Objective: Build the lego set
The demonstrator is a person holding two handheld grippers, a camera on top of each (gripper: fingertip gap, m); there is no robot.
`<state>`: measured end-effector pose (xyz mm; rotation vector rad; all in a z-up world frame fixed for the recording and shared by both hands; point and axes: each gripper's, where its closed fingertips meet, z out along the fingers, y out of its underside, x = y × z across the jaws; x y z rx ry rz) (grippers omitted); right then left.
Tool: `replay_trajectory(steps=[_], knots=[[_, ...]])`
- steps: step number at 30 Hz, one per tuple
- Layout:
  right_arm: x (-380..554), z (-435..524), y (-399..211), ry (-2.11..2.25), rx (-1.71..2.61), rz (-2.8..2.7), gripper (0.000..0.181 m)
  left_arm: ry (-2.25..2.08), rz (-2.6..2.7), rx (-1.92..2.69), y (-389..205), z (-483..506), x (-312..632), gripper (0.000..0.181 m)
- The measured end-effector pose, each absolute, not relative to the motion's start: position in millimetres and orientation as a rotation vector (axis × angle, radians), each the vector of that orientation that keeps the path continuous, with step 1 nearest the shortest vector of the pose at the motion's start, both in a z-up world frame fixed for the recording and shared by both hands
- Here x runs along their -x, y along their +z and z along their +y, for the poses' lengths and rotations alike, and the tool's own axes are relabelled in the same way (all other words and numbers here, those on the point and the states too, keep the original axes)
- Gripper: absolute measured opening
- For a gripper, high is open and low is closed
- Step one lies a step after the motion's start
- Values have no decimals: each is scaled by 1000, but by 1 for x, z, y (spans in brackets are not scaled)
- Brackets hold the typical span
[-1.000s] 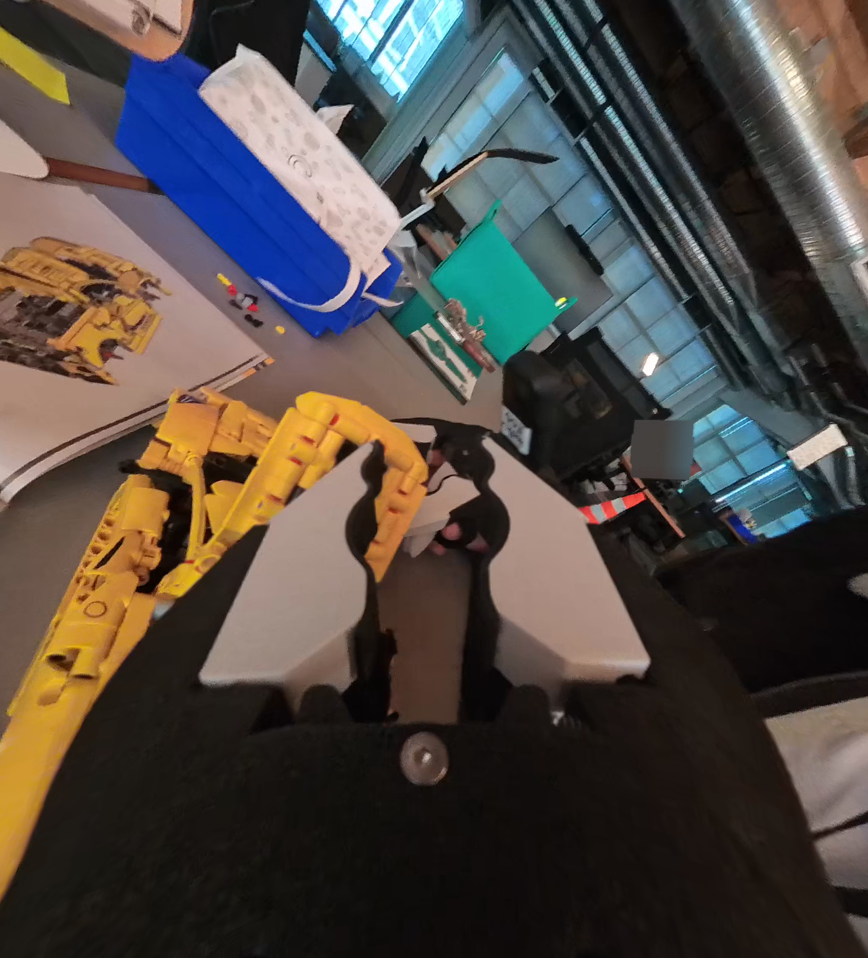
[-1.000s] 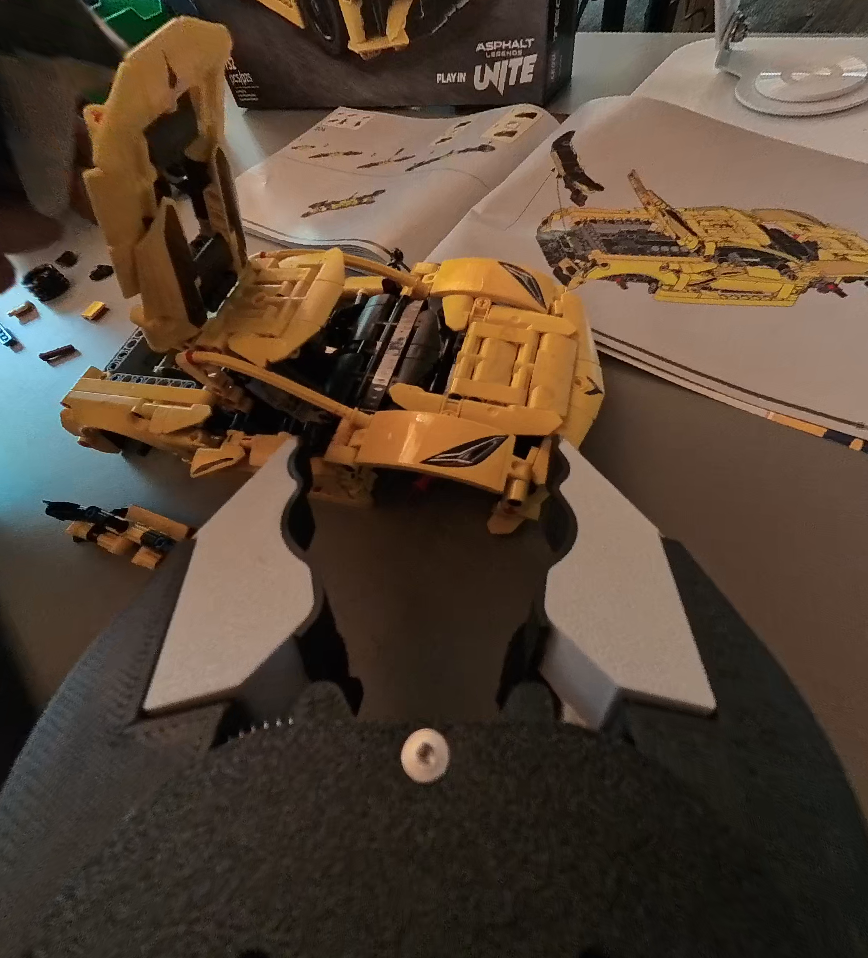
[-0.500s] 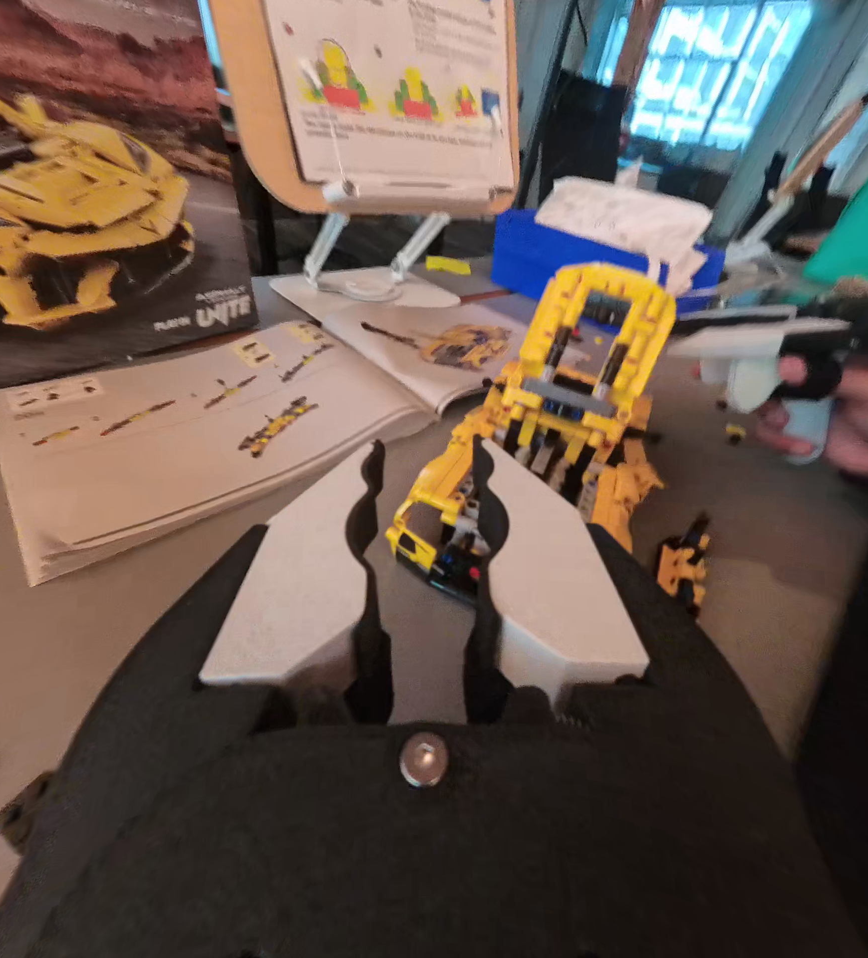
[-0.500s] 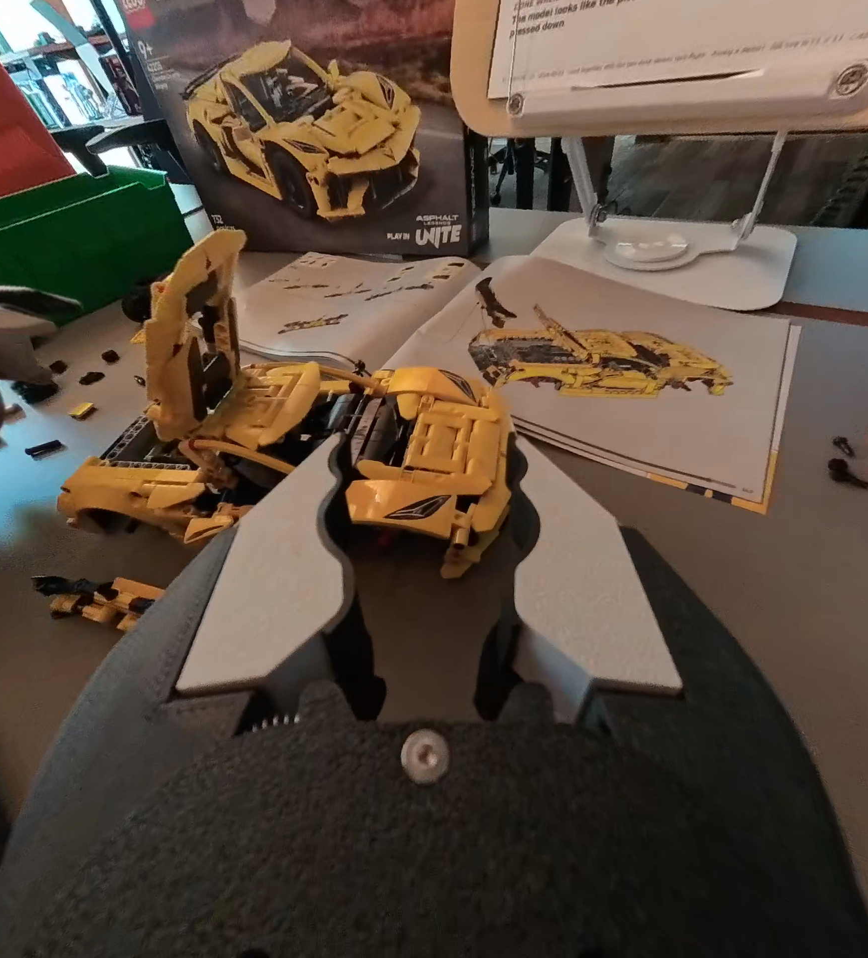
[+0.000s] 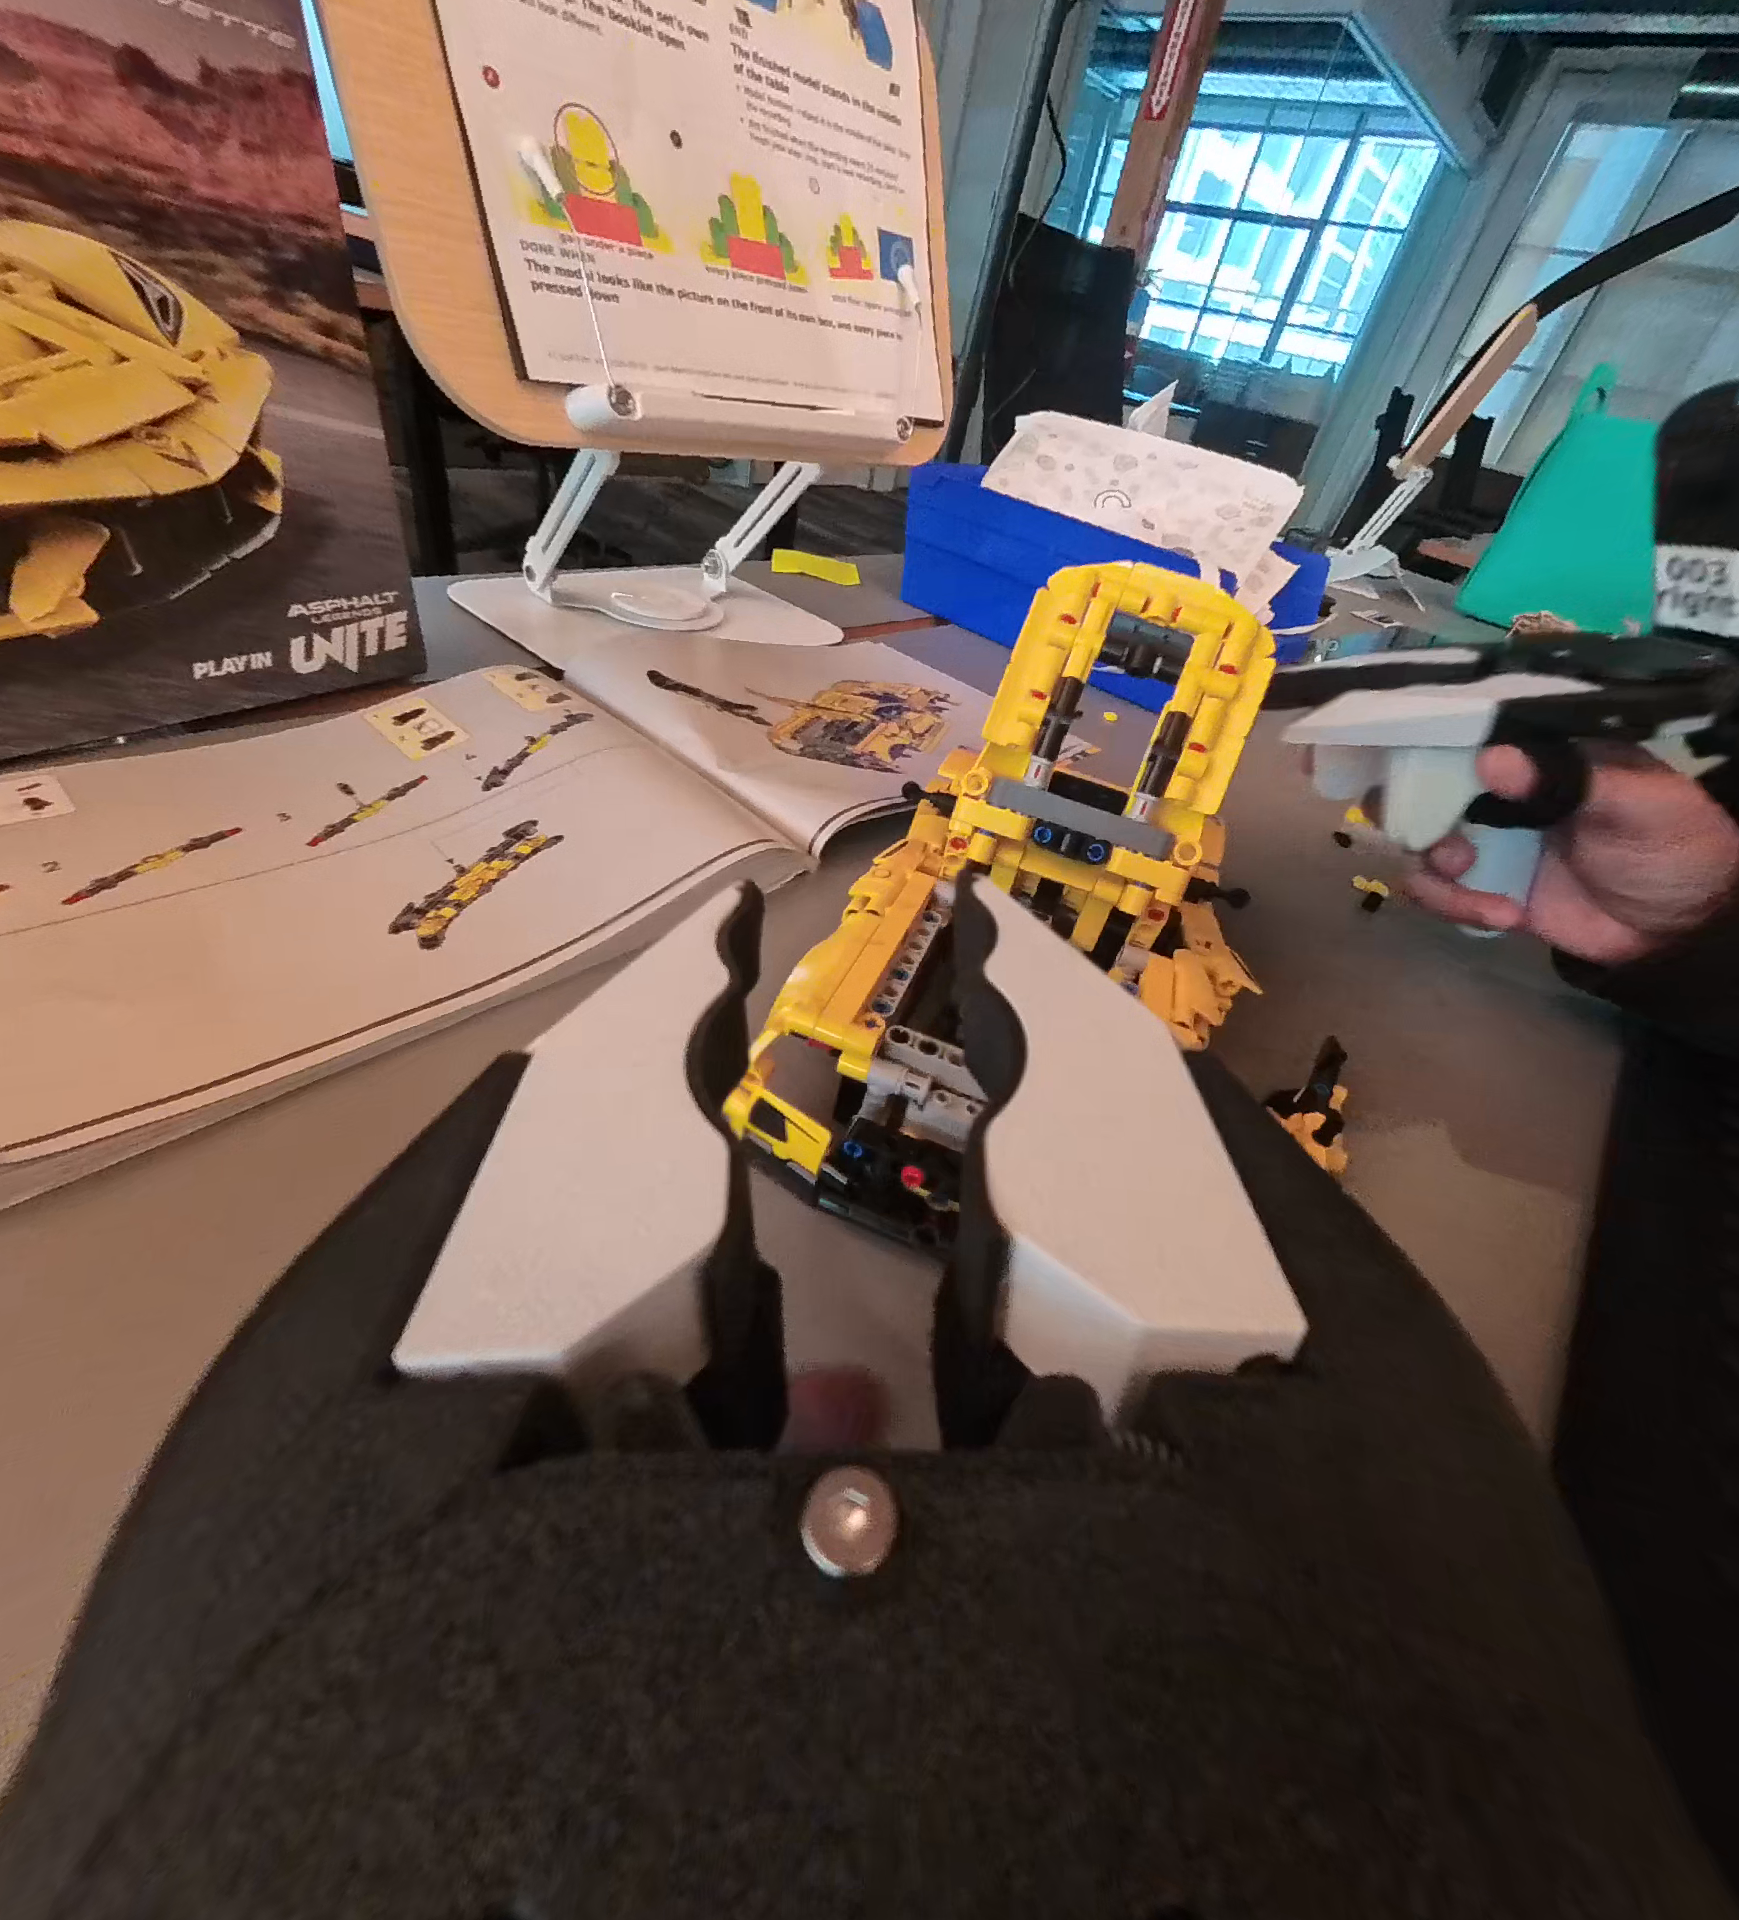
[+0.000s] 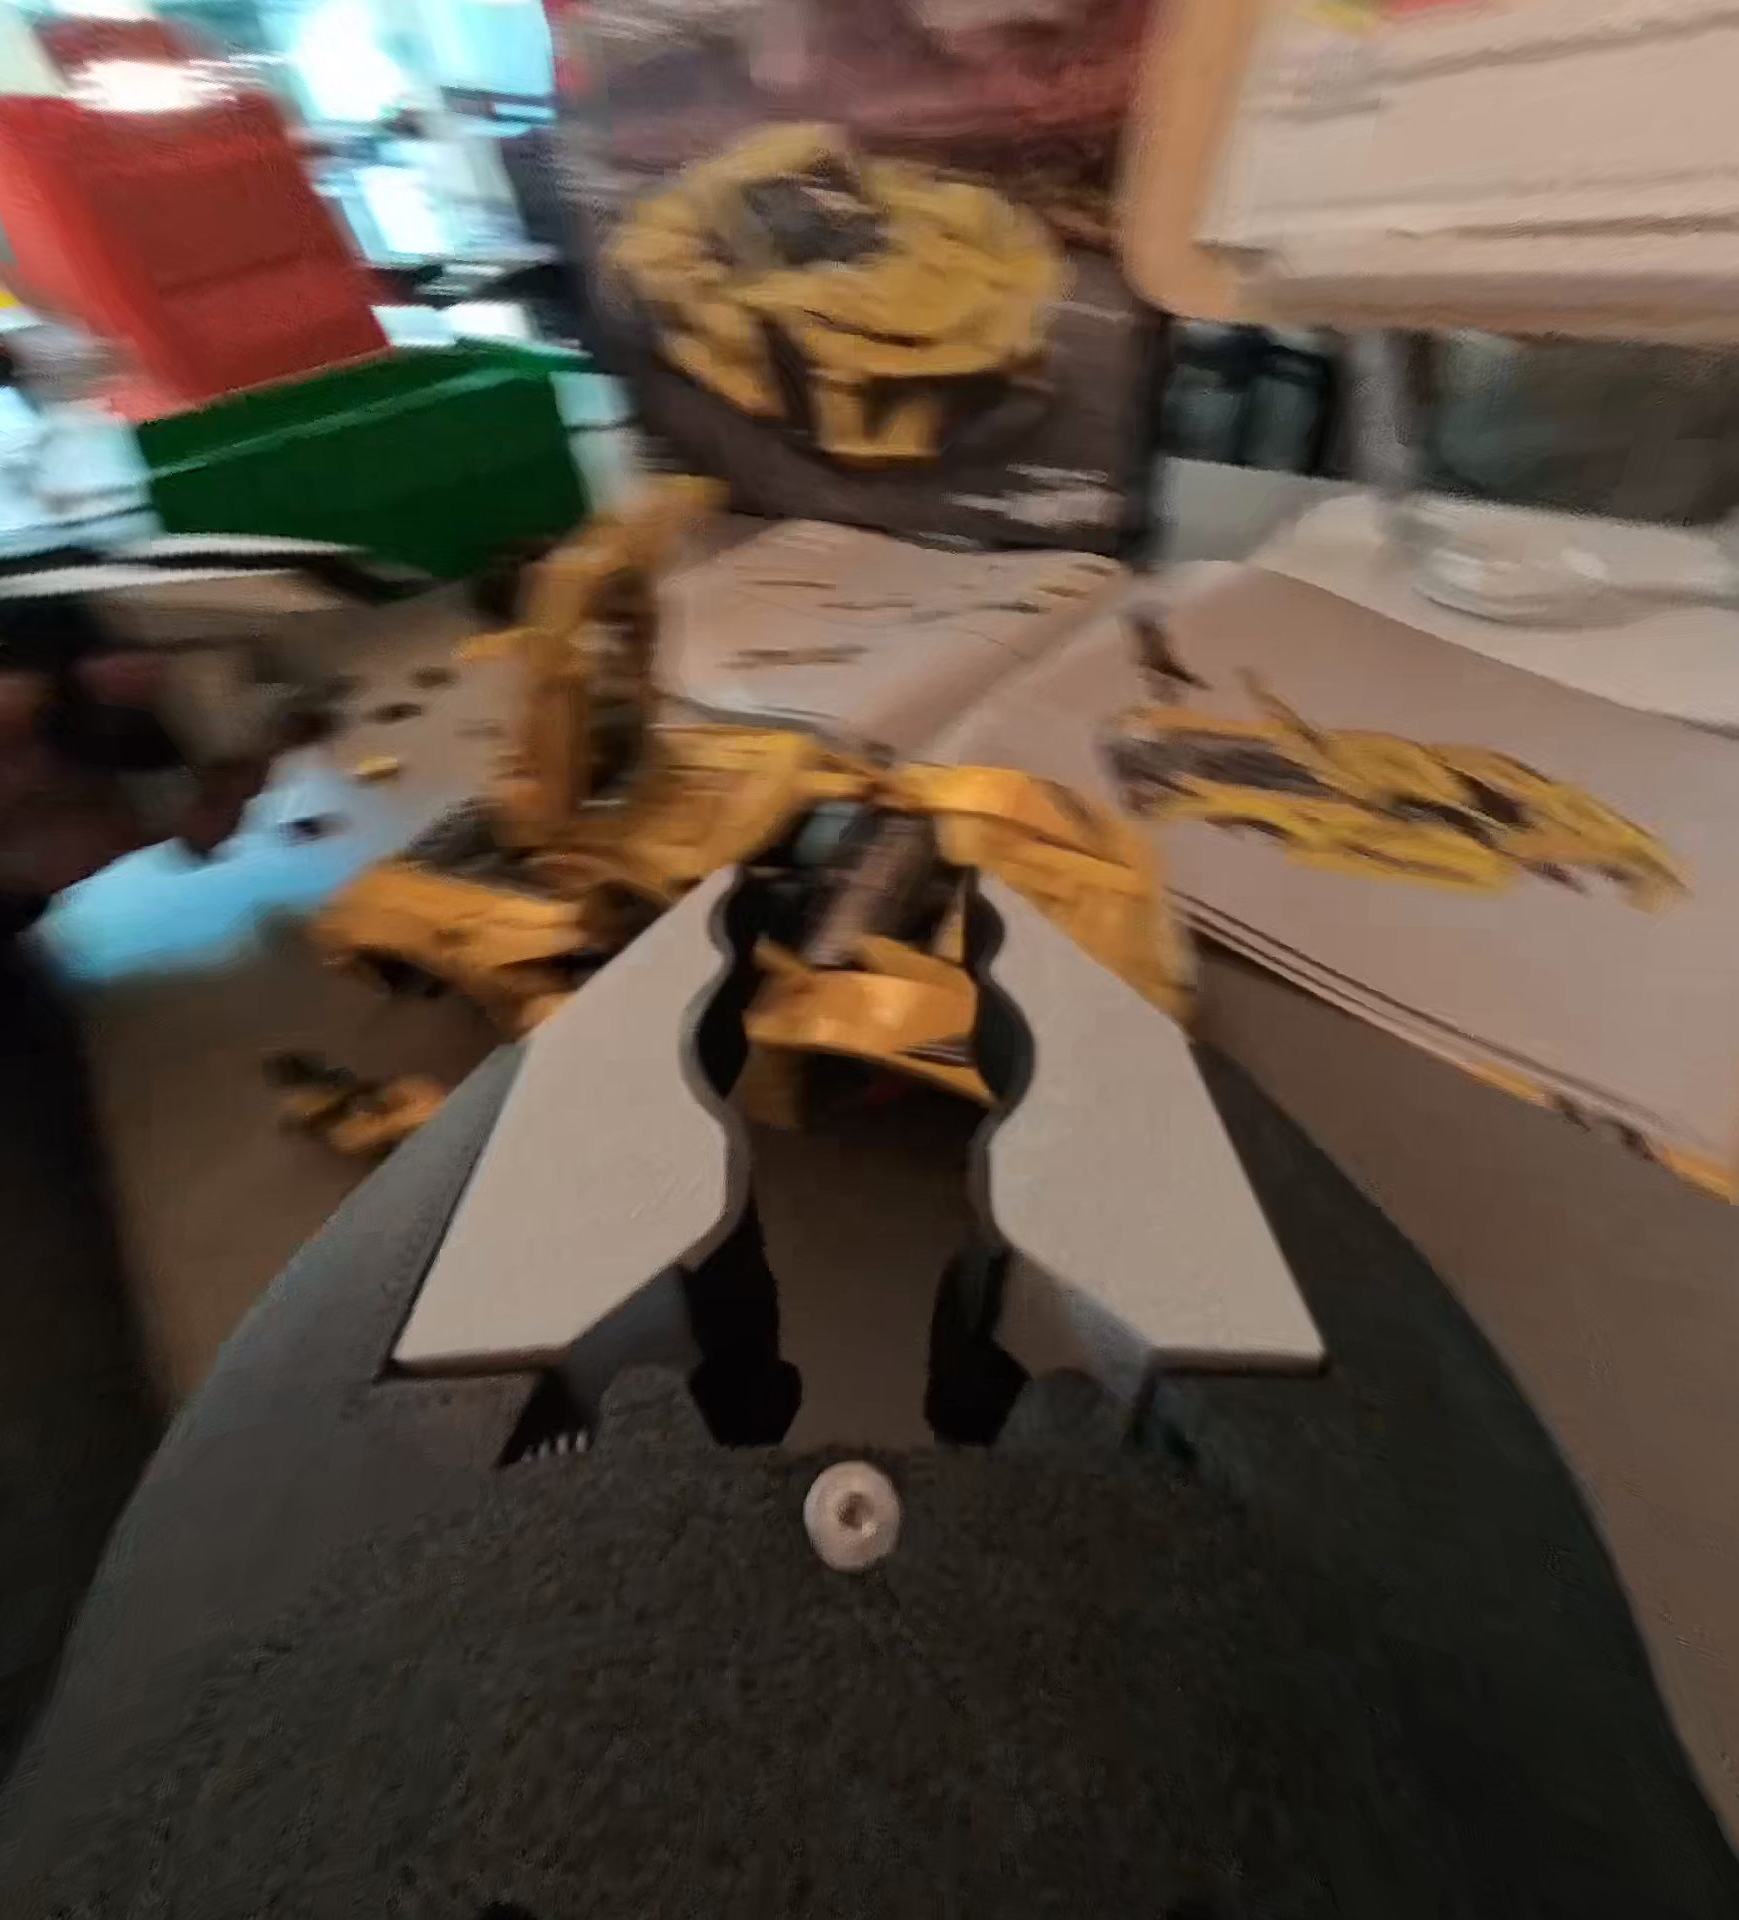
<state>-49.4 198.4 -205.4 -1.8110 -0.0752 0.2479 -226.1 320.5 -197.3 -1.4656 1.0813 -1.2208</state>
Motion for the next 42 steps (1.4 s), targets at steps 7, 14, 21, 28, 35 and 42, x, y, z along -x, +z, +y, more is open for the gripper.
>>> replay_trajectory(steps=[7, 14, 21, 28, 35, 42], knots=[[170, 168, -229, 601, 1921, -631, 33, -1259, 1158, 1444, -198, 305, 222, 36], [195, 181, -275, 340, 2107, -909, 26, -1177, 1214, 1436, -203, 300, 220, 36], [204, 181, -234, 136, 1836, -1018, 7, -1452, 1112, 1455, -185, 292, 229, 36], [233, 176, -155, -123, 1343, -962, 7, -2356, 1026, 1329, -134, 232, 279, 44], [263, 171, -118, 252, 1188, -715, 7, -2004, 1024, 1277, -137, 187, 334, 45], [297, 180, -131, -399, 888, -1176, 6, -2268, 802, 1507, -121, 211, 362, 48]])
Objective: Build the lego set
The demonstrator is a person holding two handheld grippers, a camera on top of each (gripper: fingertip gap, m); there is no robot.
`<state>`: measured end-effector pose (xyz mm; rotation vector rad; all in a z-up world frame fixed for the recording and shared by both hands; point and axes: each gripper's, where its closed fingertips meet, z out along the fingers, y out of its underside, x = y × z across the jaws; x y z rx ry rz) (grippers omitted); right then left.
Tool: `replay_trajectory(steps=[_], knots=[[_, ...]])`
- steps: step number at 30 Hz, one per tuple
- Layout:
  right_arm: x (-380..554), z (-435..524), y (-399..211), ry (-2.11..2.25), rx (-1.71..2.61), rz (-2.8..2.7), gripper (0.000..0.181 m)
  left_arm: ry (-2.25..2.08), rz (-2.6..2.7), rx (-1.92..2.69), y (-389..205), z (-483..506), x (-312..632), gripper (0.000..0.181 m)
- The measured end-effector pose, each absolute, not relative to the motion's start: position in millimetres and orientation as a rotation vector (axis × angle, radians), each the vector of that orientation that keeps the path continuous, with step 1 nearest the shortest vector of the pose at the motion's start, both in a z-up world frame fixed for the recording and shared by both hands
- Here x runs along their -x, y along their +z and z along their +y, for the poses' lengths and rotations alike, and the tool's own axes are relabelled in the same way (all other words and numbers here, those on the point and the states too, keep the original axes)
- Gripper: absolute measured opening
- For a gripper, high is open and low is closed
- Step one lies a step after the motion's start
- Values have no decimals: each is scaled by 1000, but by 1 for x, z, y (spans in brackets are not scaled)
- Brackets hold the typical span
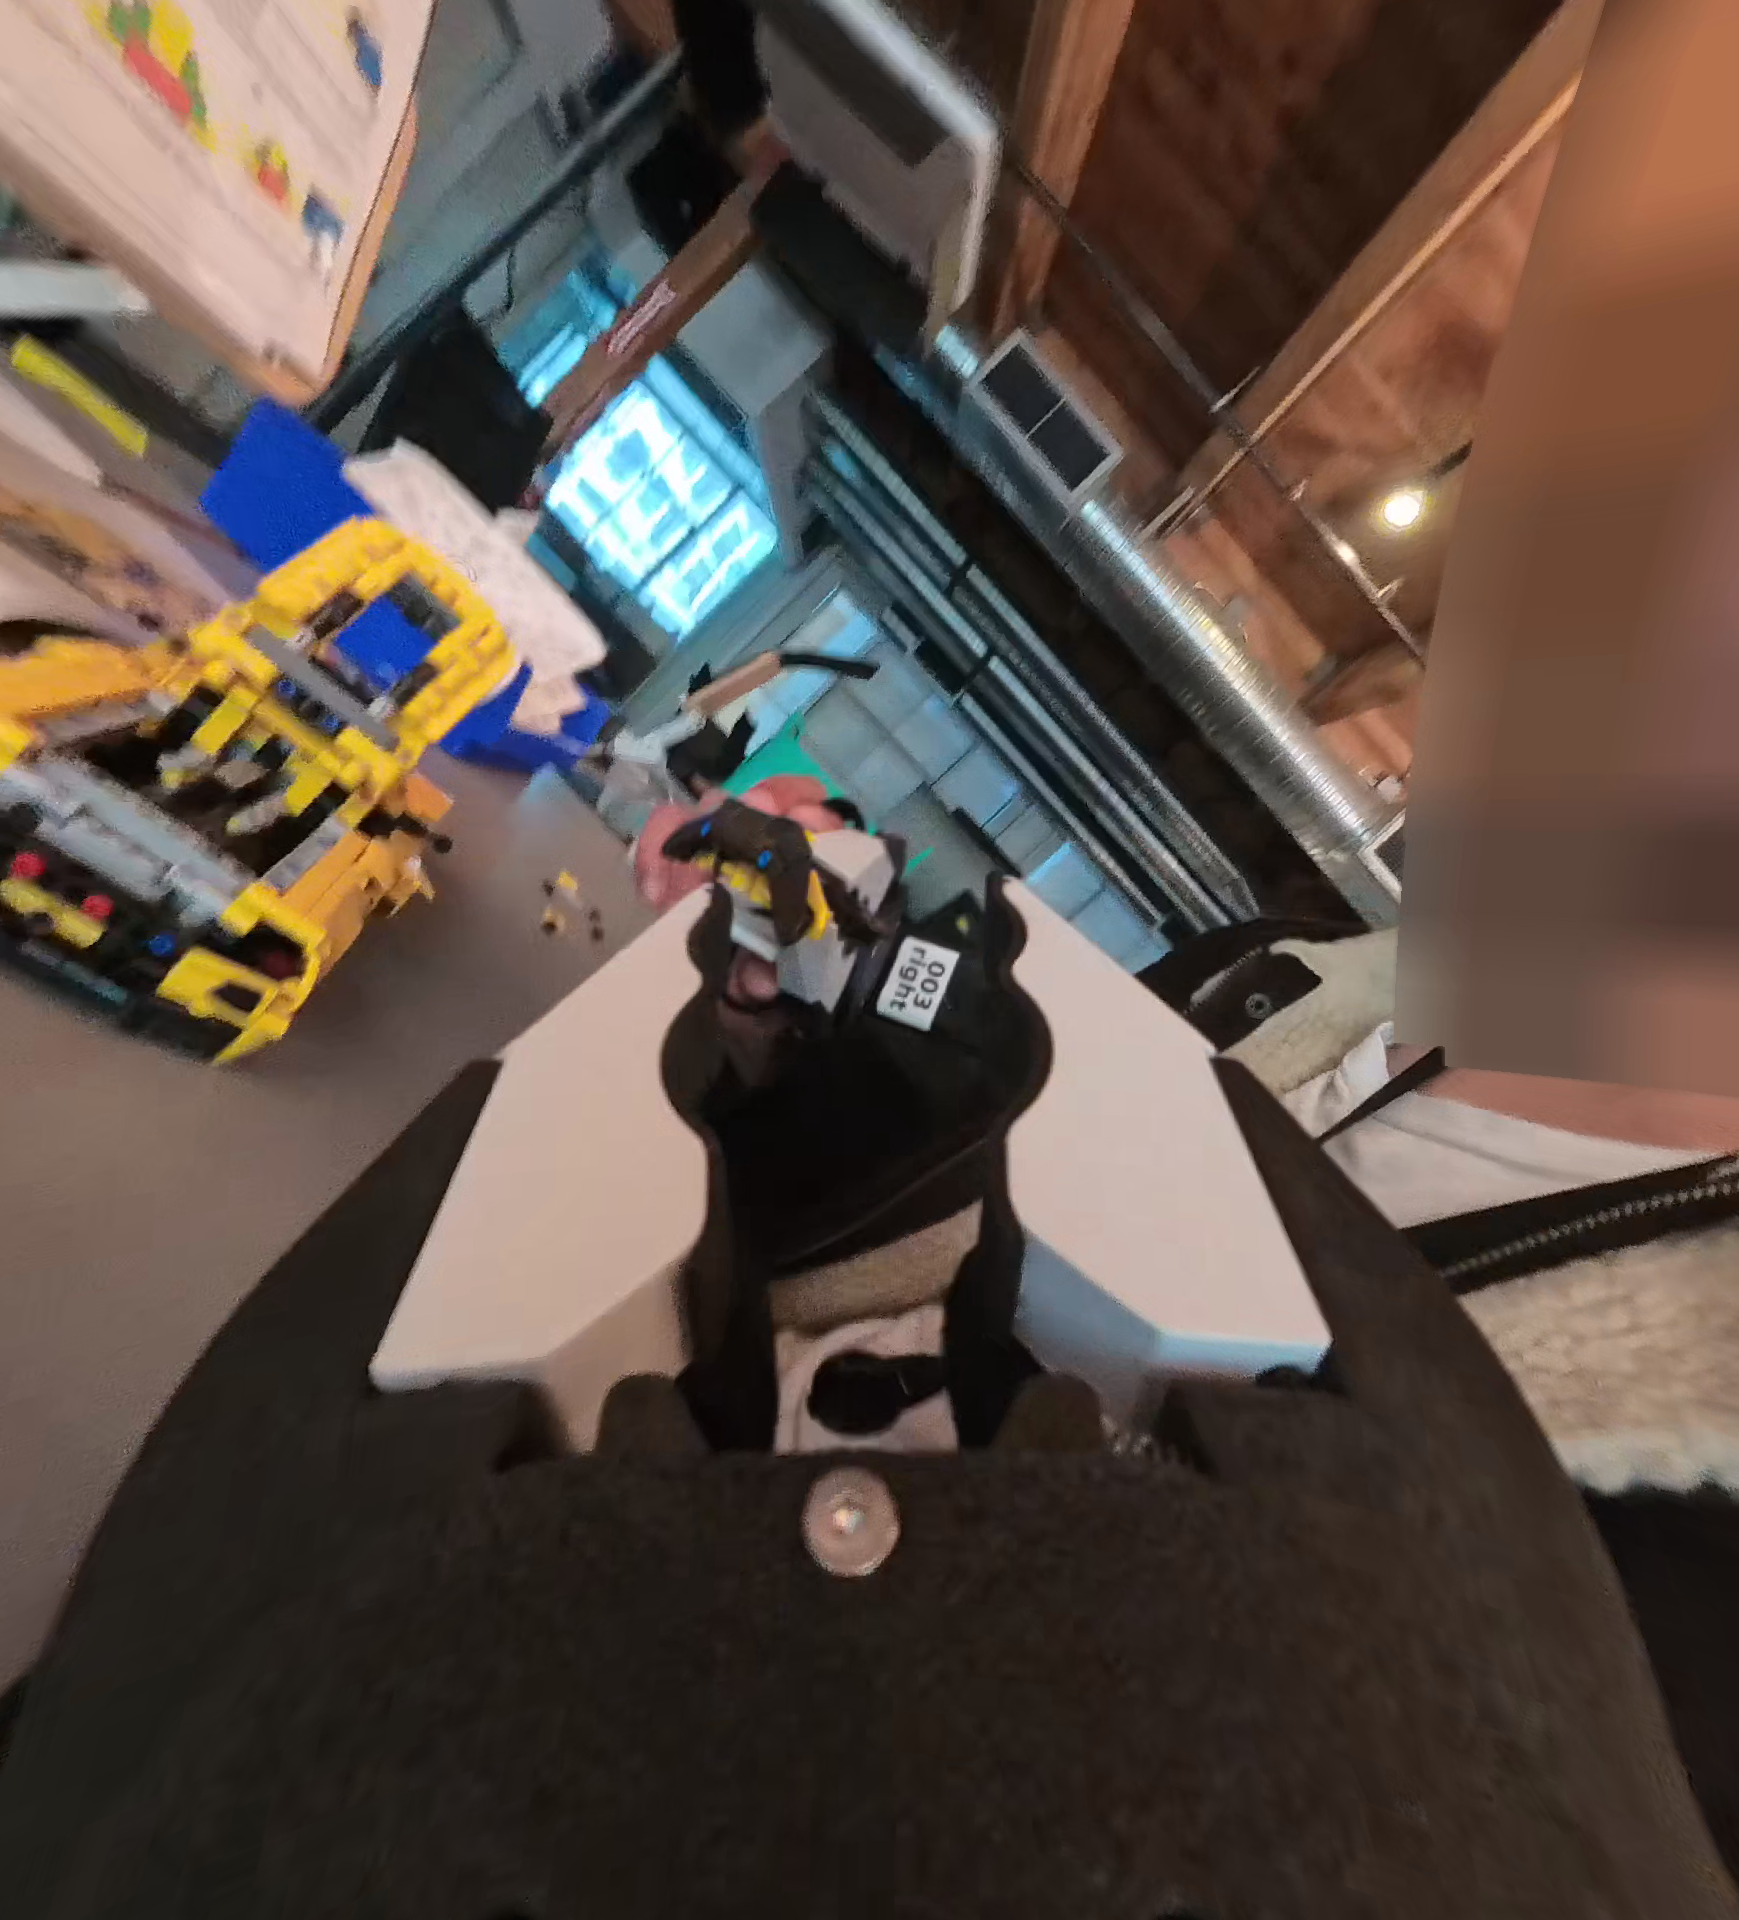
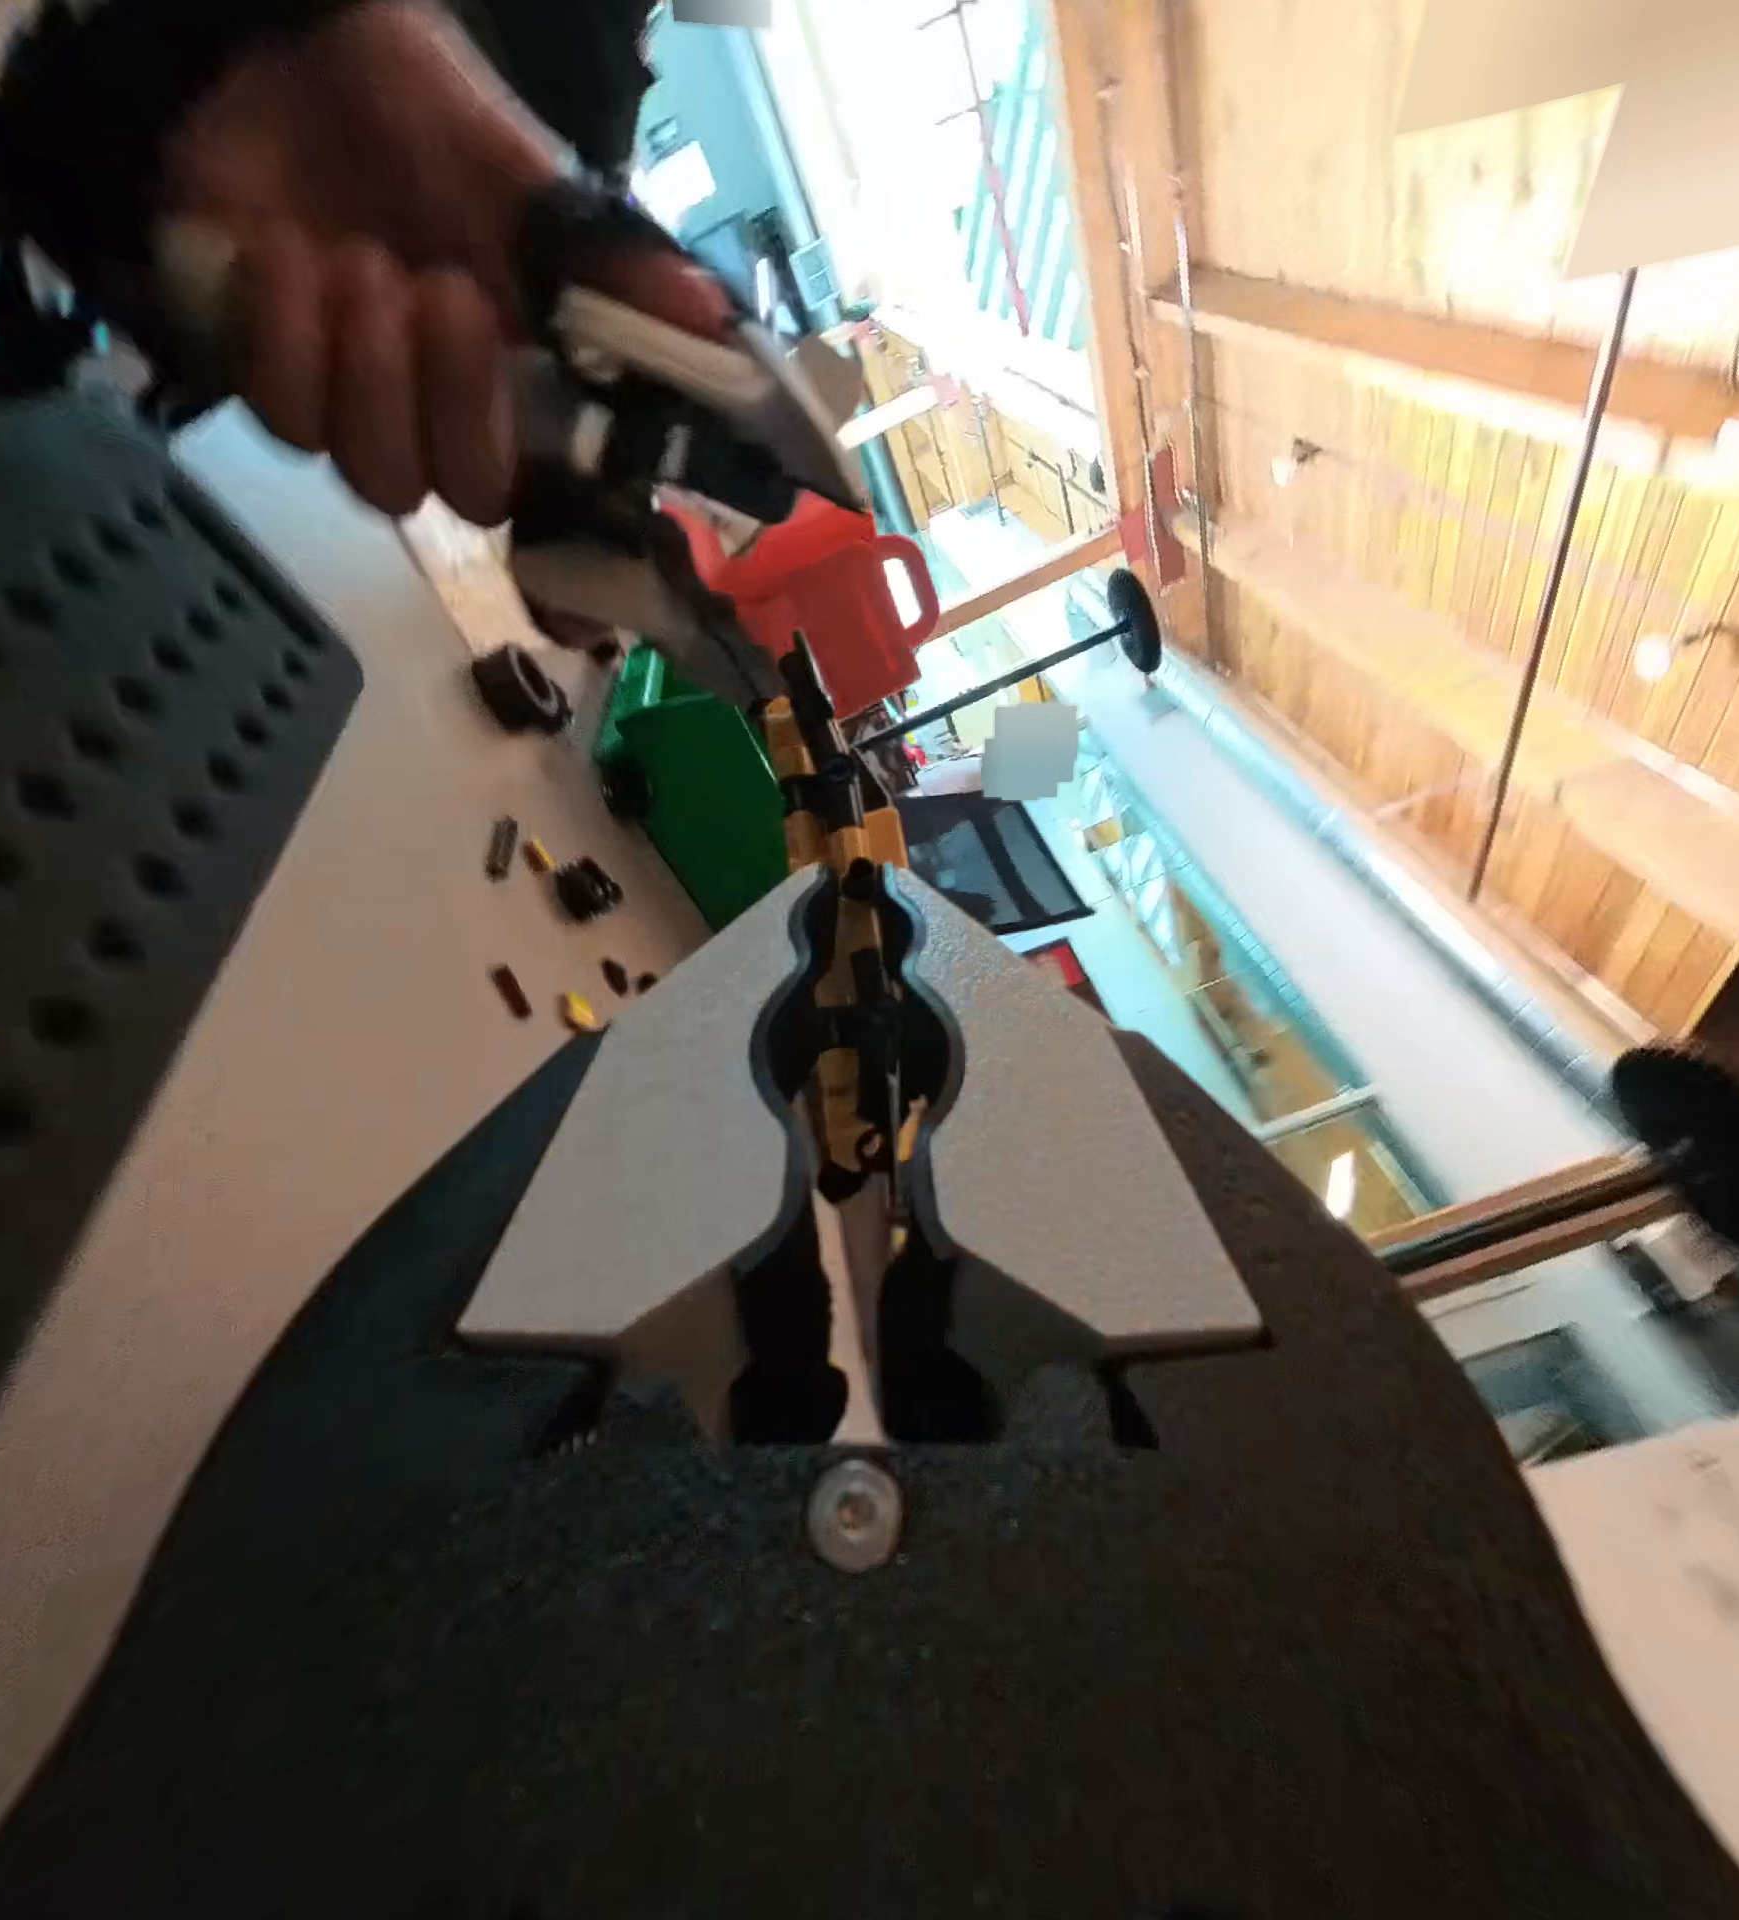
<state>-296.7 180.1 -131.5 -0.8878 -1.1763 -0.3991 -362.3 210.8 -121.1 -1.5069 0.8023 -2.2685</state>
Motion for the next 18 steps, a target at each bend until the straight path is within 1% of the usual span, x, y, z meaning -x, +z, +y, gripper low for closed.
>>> replay_trajectory(steps=[6, 11, 15, 16, 18], knots=[[305, 187, -135, -665, 661, -1333, 6, -2208, 1113, 1841, -134, 209, 340, 47], [307, 183, -144, -766, 564, -1368, 6, -2337, 1276, 1933, -134, 191, 321, 46], [310, 176, -145, -784, 523, -1377, 6, -2308, 1480, 1983, -142, 182, 310, 45], [311, 174, -144, -776, 517, -1373, 6, -2320, 1512, 1983, -141, 181, 308, 44], [311, 173, -144, -779, 509, -1375, 6, -2376, 1615, 1969, -139, 173, 306, 32]])
